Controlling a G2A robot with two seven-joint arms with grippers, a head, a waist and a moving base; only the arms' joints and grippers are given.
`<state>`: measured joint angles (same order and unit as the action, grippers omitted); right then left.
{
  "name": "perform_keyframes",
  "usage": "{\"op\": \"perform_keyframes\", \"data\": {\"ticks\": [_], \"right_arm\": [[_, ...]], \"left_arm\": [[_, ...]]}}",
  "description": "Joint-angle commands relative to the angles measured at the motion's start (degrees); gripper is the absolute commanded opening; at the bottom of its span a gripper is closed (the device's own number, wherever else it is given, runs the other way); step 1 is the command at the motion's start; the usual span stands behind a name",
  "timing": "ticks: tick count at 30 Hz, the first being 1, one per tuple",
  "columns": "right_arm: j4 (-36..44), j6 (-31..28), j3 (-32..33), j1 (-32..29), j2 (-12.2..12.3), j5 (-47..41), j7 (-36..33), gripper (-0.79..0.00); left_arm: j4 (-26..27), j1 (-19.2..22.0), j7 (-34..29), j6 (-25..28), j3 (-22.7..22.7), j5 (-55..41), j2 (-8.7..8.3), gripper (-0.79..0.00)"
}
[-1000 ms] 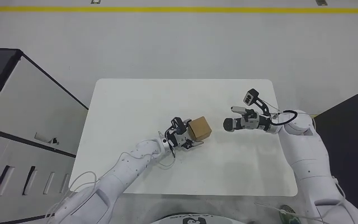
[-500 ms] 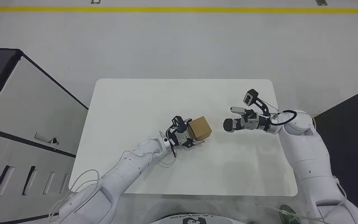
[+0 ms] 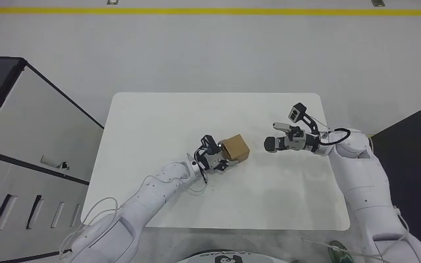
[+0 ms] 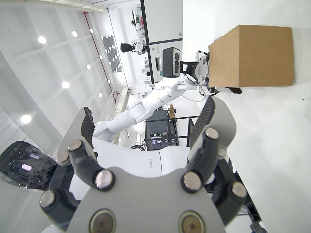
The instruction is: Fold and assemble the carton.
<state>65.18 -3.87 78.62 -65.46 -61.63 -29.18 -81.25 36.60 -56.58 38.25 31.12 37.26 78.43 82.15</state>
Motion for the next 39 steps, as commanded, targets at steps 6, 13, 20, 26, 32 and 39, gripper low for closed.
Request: {"op": "perform_keyframes", "data": {"ticks": [6,13,20,26,32,39], "right_arm": [[-2.0,-0.6,1.8,0.6,0.6,-1.1,0.1,0.0],[-5.0,-1.5,3.3,1.5,1.2,-2.1,0.1,0.0],[-7.0,-2.6,2.8,2.5,1.2,-3.4,-1.2,0.0],[-7.8,-3.1,1.7,3.2,1.1,-4.1,-2.0,0.0],[-7.8,-3.1,1.7,3.2,1.1,-4.1,-2.0,0.0],[-7.8,-3.1,1.7,3.2,1.1,-4.1,-2.0,0.0]], "left_arm": [[4.0,-0.8,-0.6,3.5,2.1,1.2,-1.87,-0.785],[17.7,-5.1,-5.5,9.8,7.7,1.7,-5.91,-0.785],[38.7,-14.2,-18.8,12.7,16.1,-1.4,-9.9,-0.785],[46.9,-18.1,-24.2,12.4,18.5,-2.5,-10.97,-0.785],[46.9,-18.1,-24.2,12.4,18.5,-2.5,-10.97,-0.785],[53.3,-19.0,-28.7,13.8,21.9,-4.3,-11.96,-0.785]]}}
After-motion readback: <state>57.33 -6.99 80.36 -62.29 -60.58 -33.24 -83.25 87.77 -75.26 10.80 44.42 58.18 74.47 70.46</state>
